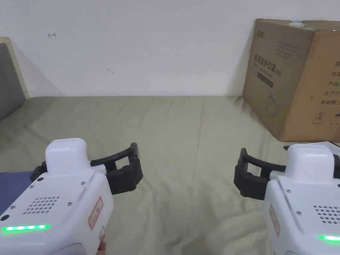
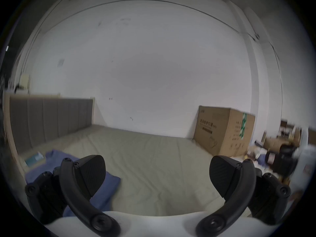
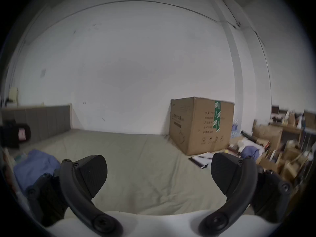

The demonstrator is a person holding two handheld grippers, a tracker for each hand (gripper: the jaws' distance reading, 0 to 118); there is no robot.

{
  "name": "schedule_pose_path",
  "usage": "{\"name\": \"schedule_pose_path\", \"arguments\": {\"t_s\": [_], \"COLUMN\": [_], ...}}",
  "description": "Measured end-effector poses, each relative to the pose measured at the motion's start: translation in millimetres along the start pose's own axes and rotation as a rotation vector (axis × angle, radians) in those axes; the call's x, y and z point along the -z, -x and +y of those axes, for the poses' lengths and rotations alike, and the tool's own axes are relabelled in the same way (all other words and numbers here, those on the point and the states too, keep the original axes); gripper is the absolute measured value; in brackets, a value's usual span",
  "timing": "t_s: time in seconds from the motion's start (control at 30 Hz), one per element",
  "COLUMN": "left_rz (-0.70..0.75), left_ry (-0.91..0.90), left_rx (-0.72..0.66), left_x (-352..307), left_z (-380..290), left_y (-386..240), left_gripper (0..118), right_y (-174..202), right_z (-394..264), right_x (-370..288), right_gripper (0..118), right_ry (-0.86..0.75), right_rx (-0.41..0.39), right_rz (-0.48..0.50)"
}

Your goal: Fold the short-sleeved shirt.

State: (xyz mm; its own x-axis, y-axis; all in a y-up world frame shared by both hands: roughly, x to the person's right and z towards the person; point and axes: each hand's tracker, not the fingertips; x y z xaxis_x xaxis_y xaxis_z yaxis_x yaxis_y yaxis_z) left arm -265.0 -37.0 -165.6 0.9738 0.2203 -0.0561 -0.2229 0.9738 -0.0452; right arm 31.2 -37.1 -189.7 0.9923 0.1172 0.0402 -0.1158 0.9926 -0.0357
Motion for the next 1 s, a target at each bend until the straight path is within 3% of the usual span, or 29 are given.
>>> {"name": "schedule_pose_path", "arguments": {"t_s": [0.1,0.17,0.3,0.37,0.4,0.5,0.57,0.6,0.67,0.77,0.9,0.97,1.0], "left_rz": [-0.018,-0.025,-0.001,0.031,0.063,0.119,0.119,0.118,0.104,0.094,0.105,0.168,0.143], "left_ry": [-0.005,0.018,0.115,0.144,0.160,0.141,0.119,0.107,0.074,0.006,-0.119,-0.180,-0.208], "left_rx": [-0.234,-0.459,-0.943,-1.061,-1.086,-1.028,-0.911,-0.818,-0.567,-0.150,0.342,0.473,0.480], "left_x": [2.4,5.3,14.9,16.4,15.7,12.3,11.7,12.5,15.5,13.9,4.3,-3.0,-6.9], "left_z": [-5.5,-13.6,-43.7,-57.7,-61.4,-64.2,-54.5,-46.1,-27.4,-3.5,-2.1,-15.3,-22.4], "left_y": [17.1,31.5,62.6,71.3,73.1,73.1,68.8,64.5,48.5,13.0,-32.8,-46.4,-47.7], "left_gripper": [118,118,118,118,118,118,118,118,118,118,118,118,118], "right_y": [20.1,36.8,75.0,88.2,91.3,96.1,93.5,92.2,84.5,63.6,22.6,6.1,-2.2], "right_z": [2.0,-2.3,-23.4,-36.5,-40.8,-42.6,-42.6,-41.2,-32.5,-12.7,3.7,-3.5,-10.1], "right_x": [-0.8,-2.6,-5.0,-5.4,-4.2,-2.6,-1.3,-0.6,1.2,4.1,7.0,9.5,10.4], "right_gripper": [118,118,118,118,118,118,118,118,118,118,118,118,118], "right_ry": [-0.031,-0.082,-0.149,-0.155,-0.156,-0.095,-0.109,-0.111,-0.098,-0.054,0.040,0.096,0.106], "right_rx": [-0.225,-0.434,-0.937,-1.073,-1.079,-1.025,-1.026,-1.017,-0.891,-0.538,0.010,0.218,0.279], "right_rz": [-0.071,-0.082,-0.049,-0.018,-0.007,0.064,0.046,0.040,0.033,0.029,0.006,0.017,0.044]}}
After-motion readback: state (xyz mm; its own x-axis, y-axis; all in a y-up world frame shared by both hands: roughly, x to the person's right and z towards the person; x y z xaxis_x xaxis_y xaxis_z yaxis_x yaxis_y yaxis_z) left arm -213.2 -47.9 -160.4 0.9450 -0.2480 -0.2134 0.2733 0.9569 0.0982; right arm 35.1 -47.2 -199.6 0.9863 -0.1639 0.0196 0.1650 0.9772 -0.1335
